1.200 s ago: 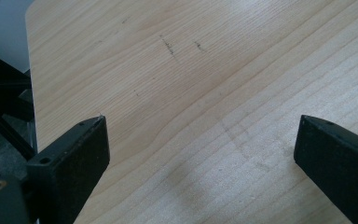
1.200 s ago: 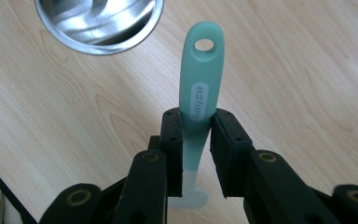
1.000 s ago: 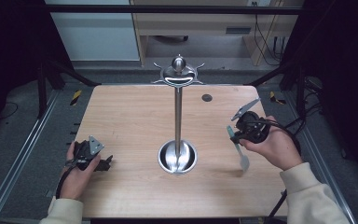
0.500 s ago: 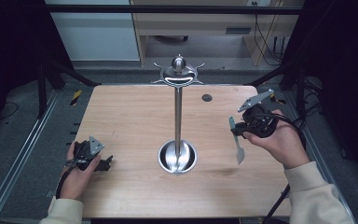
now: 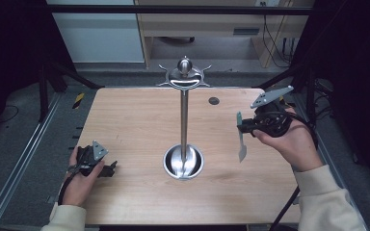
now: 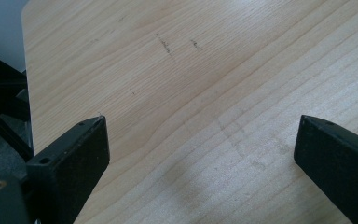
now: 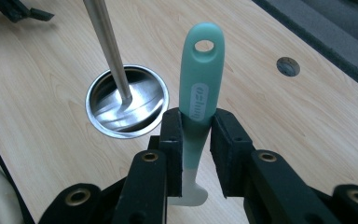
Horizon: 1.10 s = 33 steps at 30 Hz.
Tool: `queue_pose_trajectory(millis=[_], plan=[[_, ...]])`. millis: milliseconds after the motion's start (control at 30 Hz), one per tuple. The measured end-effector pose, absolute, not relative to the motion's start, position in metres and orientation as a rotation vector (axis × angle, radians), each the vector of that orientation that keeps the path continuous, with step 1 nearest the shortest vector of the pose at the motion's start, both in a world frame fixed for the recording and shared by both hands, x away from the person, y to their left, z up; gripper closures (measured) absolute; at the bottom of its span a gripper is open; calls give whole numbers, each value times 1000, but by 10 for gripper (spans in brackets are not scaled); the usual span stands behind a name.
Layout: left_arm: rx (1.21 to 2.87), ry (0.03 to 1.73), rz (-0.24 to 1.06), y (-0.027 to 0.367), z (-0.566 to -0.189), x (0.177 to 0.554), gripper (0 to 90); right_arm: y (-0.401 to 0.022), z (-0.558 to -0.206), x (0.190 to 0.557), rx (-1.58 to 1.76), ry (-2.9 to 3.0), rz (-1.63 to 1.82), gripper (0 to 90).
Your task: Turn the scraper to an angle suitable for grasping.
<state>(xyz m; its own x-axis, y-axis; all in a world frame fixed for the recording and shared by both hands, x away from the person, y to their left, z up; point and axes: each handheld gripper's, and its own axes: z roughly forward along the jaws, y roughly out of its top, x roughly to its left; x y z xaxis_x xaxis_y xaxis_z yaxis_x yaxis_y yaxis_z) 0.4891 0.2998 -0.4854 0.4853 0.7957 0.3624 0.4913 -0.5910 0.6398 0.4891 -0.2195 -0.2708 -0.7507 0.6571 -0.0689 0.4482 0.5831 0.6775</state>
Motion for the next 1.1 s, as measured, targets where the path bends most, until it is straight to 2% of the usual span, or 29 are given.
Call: queue_pose_trajectory(millis=[1100], plan=[[2288, 1064, 901, 300, -485, 489, 30, -228, -241, 477, 846, 2420, 1161, 751]])
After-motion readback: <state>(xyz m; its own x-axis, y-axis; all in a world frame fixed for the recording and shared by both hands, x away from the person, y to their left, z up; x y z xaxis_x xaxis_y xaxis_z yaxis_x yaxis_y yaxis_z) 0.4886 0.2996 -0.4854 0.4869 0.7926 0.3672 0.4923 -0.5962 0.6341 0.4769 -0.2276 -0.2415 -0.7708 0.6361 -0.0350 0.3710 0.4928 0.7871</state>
